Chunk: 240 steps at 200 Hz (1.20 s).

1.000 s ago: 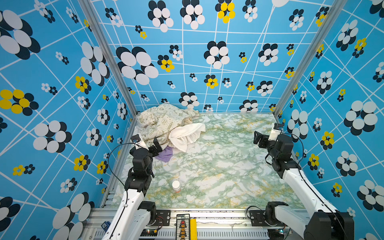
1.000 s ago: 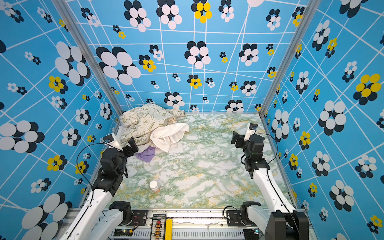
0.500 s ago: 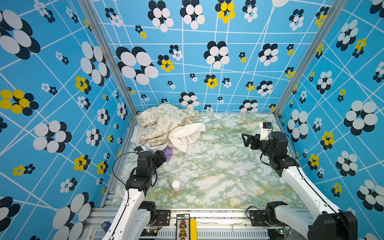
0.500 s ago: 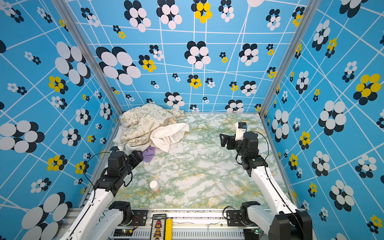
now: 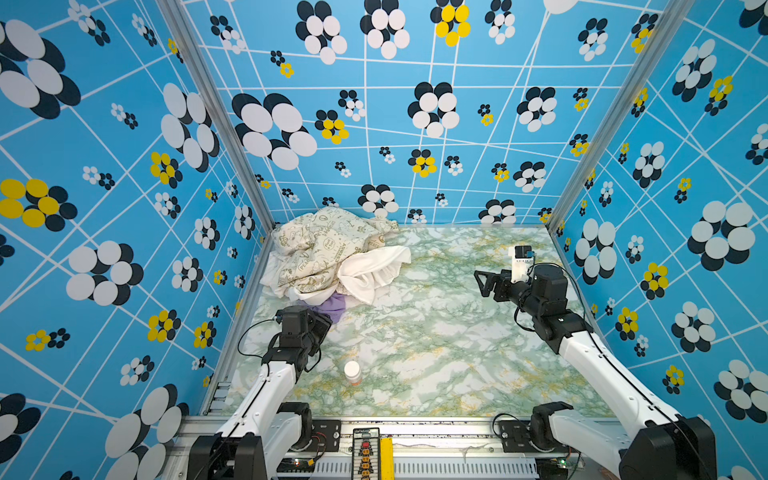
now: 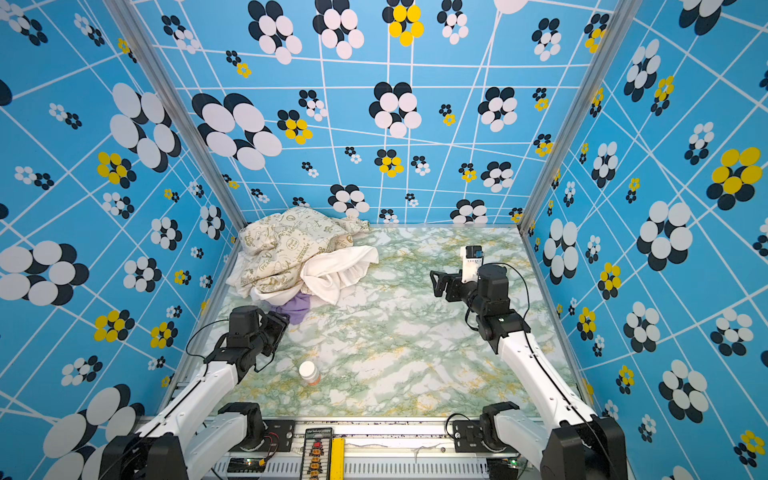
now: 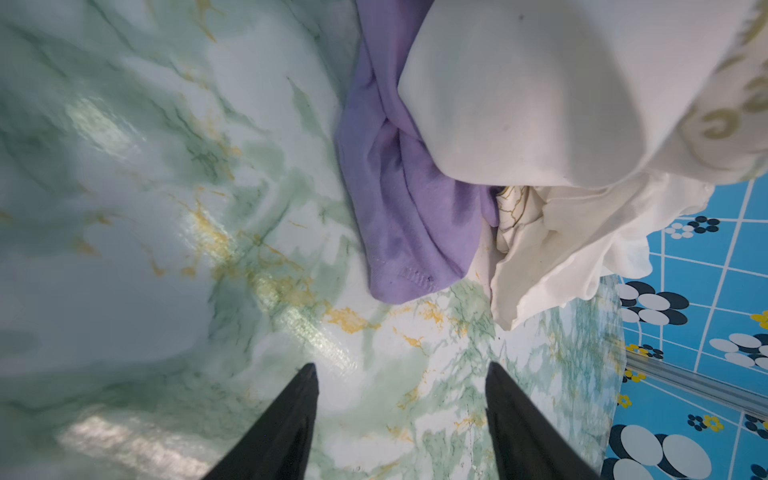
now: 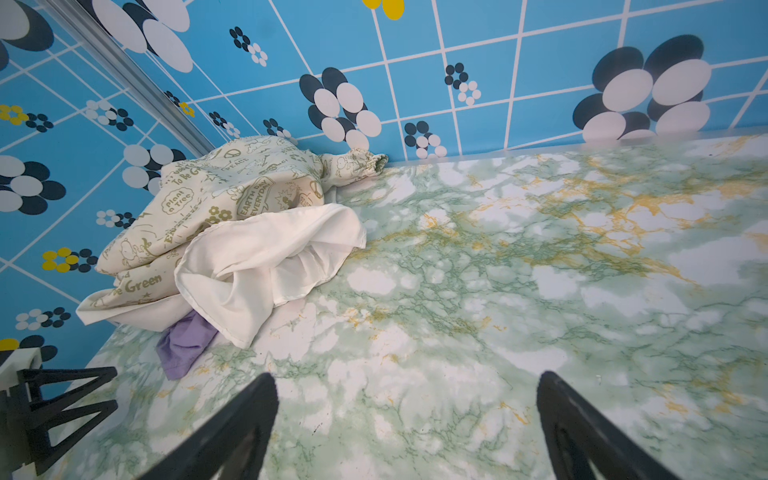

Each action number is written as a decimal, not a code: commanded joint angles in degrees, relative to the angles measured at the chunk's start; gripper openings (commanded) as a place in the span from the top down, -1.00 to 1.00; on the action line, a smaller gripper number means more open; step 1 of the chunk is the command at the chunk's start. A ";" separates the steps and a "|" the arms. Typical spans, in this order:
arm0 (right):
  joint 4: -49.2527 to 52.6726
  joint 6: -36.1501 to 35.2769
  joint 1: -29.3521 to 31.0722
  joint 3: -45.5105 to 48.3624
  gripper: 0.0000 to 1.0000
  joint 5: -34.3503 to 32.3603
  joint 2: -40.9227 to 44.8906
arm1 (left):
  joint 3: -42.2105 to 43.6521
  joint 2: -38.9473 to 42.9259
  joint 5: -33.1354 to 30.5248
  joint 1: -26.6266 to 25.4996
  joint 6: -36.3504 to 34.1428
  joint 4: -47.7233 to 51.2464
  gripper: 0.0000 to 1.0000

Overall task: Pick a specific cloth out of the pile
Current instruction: 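Reach the left gripper to the purple shirt while the right arm lifts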

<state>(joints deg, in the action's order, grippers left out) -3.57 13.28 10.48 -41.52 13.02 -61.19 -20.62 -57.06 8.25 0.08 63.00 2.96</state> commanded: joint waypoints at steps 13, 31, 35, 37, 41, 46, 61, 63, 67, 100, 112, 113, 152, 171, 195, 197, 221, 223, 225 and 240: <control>-0.47 -1.25 0.50 0.71 -0.98 0.69 1.82 | -1.13 -6.18 3.17 1.07 0.85 -4.82 -0.13; -0.30 -1.65 0.51 0.74 -0.99 0.74 2.02 | -2.27 -9.23 3.54 1.19 -0.54 -6.17 -0.06; -0.23 -1.76 0.51 0.68 -0.98 0.80 2.03 | -2.54 -9.88 3.53 1.31 -0.68 -6.37 -0.04; -0.26 -1.81 0.51 0.66 -0.99 0.79 2.04 | -2.68 -10.24 3.53 1.32 -0.75 -6.43 -0.03; -0.14 -1.87 0.53 0.65 -0.99 0.78 2.12 | -2.83 -10.78 3.52 1.40 -0.90 -6.55 -0.01; -0.05 -1.95 0.50 0.57 -0.99 0.78 2.13 | -2.96 -11.40 3.49 1.48 -0.95 -6.88 0.01; 0.06 -2.23 0.51 0.68 -0.99 0.63 2.30 | -3.24 -13.37 3.27 1.68 -1.17 -8.03 0.07; 0.06 -2.25 0.51 0.55 -0.99 0.61 2.30 | -3.34 -13.68 3.27 1.70 -1.20 -8.16 0.08; 0.05 -2.29 0.46 0.61 -0.98 0.61 2.36 | -3.38 -14.13 3.10 1.81 -1.26 -8.43 0.10; 0.32 -2.77 0.51 0.60 -0.98 0.61 2.54 | -4.30 -18.58 4.04 2.42 -2.07 -11.83 0.25; 0.50 -2.99 0.51 0.64 -0.98 0.54 2.65 | -5.01 -20.10 4.64 2.51 -2.31 -12.09 0.28; 0.50 -3.04 0.51 0.69 -0.98 0.53 2.65 | -5.03 -20.24 4.74 2.53 -2.29 -12.10 0.28; 0.58 -3.51 0.50 1.03 -0.98 0.30 2.83 | -5.83 -24.03 5.26 2.56 -1.48 -14.32 0.52; 0.67 -3.70 0.49 1.10 -0.98 0.28 2.85 | -6.68 -25.80 6.23 2.62 -1.26 -15.52 0.70; 0.76 -4.09 0.51 1.27 -0.99 0.01 3.18 | -7.40 -26.33 7.44 2.64 -1.04 -17.05 0.98; 0.76 -4.08 0.51 1.31 -0.99 0.06 3.18 | -7.54 -26.21 7.45 2.58 -1.06 -17.07 1.00; 0.76 -4.56 0.50 1.53 -0.99 -0.27 3.64 | -8.72 -23.37 7.11 2.64 -1.45 -15.42 1.00; 0.76 -4.53 0.51 1.59 -0.98 -0.27 3.65 | -8.77 -22.95 6.99 2.58 -1.54 -15.20 1.00; 0.76 -4.51 0.51 1.60 -0.99 -0.27 3.72 | -8.96 -22.49 6.92 2.63 -1.58 -14.92 1.00; 0.68 -4.75 0.44 1.83 -0.98 -0.36 3.93 | -10.17 -19.42 6.33 2.62 -2.38 -12.68 1.00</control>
<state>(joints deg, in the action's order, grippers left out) -3.29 9.65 10.48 -40.75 12.93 -58.67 -27.70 -81.10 14.61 2.28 62.06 -11.79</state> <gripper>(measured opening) 0.991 0.047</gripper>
